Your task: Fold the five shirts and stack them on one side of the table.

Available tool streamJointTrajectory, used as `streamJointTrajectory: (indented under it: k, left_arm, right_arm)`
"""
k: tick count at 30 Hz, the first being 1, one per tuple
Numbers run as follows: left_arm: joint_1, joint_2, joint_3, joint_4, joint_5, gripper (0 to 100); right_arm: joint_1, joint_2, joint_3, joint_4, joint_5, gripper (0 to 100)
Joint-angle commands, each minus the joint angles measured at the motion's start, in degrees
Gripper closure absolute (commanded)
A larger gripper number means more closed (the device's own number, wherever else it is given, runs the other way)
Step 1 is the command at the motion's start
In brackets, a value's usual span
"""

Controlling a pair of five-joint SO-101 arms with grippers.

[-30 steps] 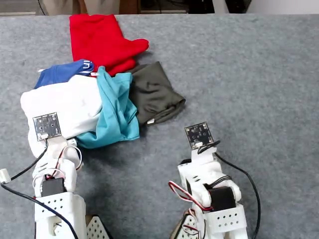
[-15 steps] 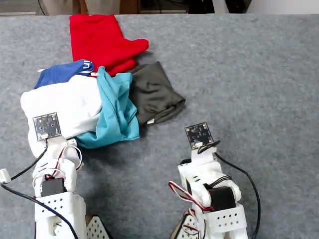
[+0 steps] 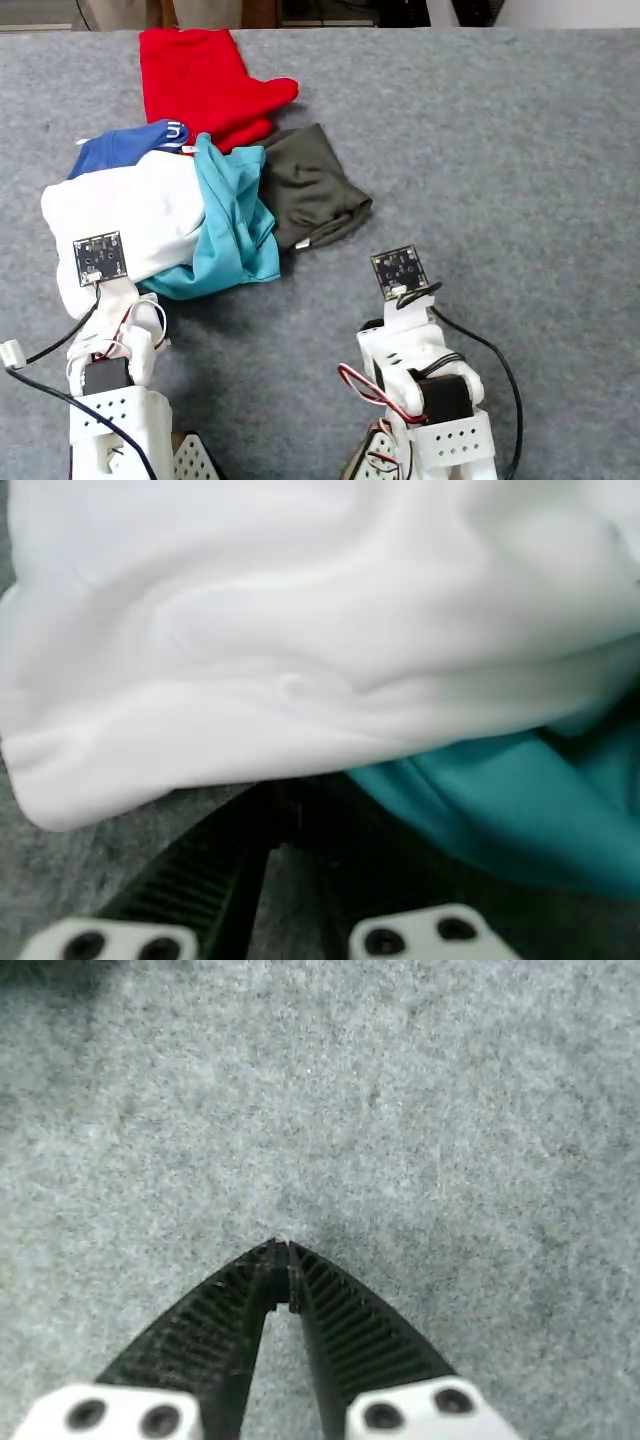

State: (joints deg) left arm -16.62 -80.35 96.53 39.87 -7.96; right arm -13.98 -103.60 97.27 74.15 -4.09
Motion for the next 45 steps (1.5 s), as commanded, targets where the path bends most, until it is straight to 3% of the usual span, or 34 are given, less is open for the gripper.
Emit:
streamJointTrajectory:
  k: [1,5,11,15,21,24,32,38,41,45]
  left_arm:
    - [0.18,-0.48,0.79,0.35,0.26,98]
    - [-0.35,-0.48,0.70,0.79,-0.09,98]
    - [-7.38,0.13,-5.01,1.93,-2.20,97]
    - [-7.91,0.04,-12.92,12.57,-10.81,93]
    - [-9.76,2.33,-34.99,25.23,-1.93,97]
    - [-11.16,10.86,-46.68,30.77,-2.29,97]
    - [-25.67,49.10,-76.31,43.25,-3.25,97]
    - [-30.86,66.51,-87.91,51.96,-3.25,97]
    - [-29.01,70.37,-89.85,53.63,-2.46,87]
    - [-24.35,73.01,-89.67,53.89,6.95,70]
  right_arm:
    - [-0.31,-3.65,-0.31,0.26,0.26,99.5]
    - [-0.31,-3.65,-0.31,0.26,0.26,99.5]
    - [-0.31,-3.65,-0.31,0.26,0.26,99.5]
    - [-0.31,-3.65,-0.31,0.26,0.26,99.5]
    - [-0.31,-3.65,-0.31,0.26,0.26,99.5]
    - [-0.31,-3.65,-0.31,0.26,0.26,99.5]
    - [-5.32,-3.91,-0.31,0.26,-0.18,99.5]
    - [-15.52,-4.00,-0.40,-0.88,0.26,99.2]
    - [-14.02,-3.74,-0.40,-4.92,2.02,94.2]
    - [-6.90,-4.00,-0.75,-13.89,11.52,77.1]
